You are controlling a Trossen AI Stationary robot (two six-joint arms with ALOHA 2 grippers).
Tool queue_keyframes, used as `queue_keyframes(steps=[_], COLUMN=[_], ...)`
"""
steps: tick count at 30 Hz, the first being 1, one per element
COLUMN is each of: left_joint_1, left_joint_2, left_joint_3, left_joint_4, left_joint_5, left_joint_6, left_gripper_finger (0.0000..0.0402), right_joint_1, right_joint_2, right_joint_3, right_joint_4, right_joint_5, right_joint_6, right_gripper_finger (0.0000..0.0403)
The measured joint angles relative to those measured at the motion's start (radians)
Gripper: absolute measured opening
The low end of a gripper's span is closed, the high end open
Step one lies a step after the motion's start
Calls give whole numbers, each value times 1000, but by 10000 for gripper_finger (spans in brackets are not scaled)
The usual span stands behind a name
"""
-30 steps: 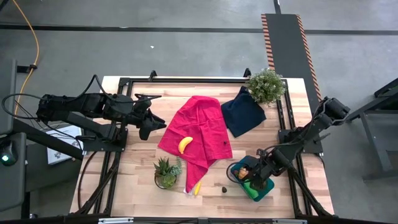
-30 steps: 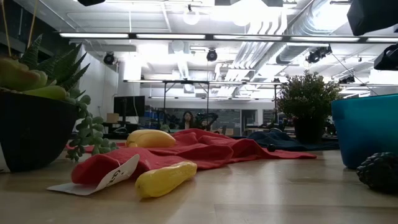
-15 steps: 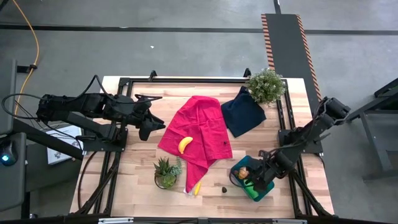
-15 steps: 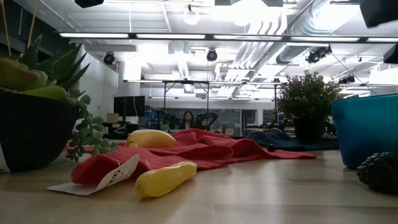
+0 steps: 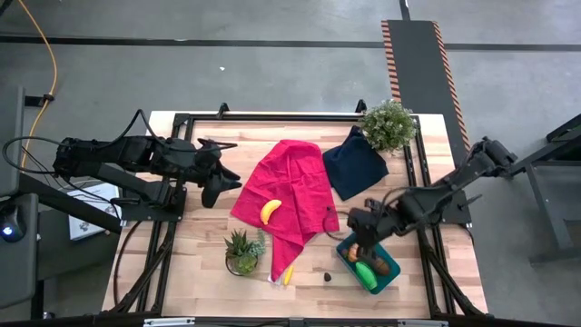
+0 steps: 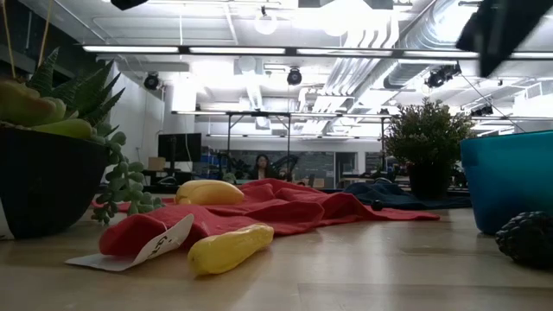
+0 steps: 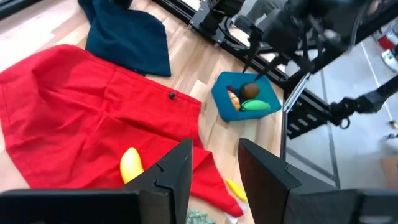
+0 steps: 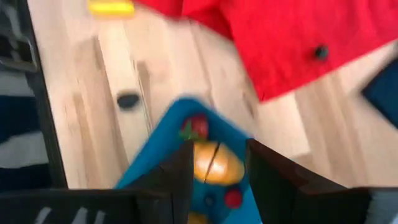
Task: Pick and placing Produce into tupperware
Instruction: Put the blueberry into the blue bin
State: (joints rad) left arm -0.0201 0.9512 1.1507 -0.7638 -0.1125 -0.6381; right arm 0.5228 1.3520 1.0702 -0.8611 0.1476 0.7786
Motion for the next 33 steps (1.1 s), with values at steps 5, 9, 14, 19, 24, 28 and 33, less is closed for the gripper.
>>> queue_keyframes(steps=[5, 9, 14, 19, 24, 28, 33], left_joint_1=[0, 0, 0, 0, 0, 0, 0], left_joint_2=[0, 0, 0, 0, 0, 0, 0], left_joint_3=[0, 0, 0, 0, 0, 0, 0], left_joint_4=[-3, -3, -3, -4, -28, -34, -34], left_joint_5=[54, 68, 68, 68, 69, 72, 75], left_joint_6=[48, 84, 110, 112, 136, 154, 177], left_gripper_finger=[117, 117, 117, 117, 117, 117, 117], right_joint_1=[-94, -184, -306, -389, -437, -457, -484], right_joint_2=[0, 0, 1, 1, 1, 2, 72], right_joint_3=[28, 29, 29, 29, 29, 29, 27], right_joint_4=[57, 112, 121, 122, 122, 121, 100], right_joint_5=[-4, -7, -65, -101, -113, -138, -198], right_joint_6=[-54, -32, 66, 152, 209, 208, 200], right_gripper_finger=[133, 133, 133, 133, 133, 133, 133])
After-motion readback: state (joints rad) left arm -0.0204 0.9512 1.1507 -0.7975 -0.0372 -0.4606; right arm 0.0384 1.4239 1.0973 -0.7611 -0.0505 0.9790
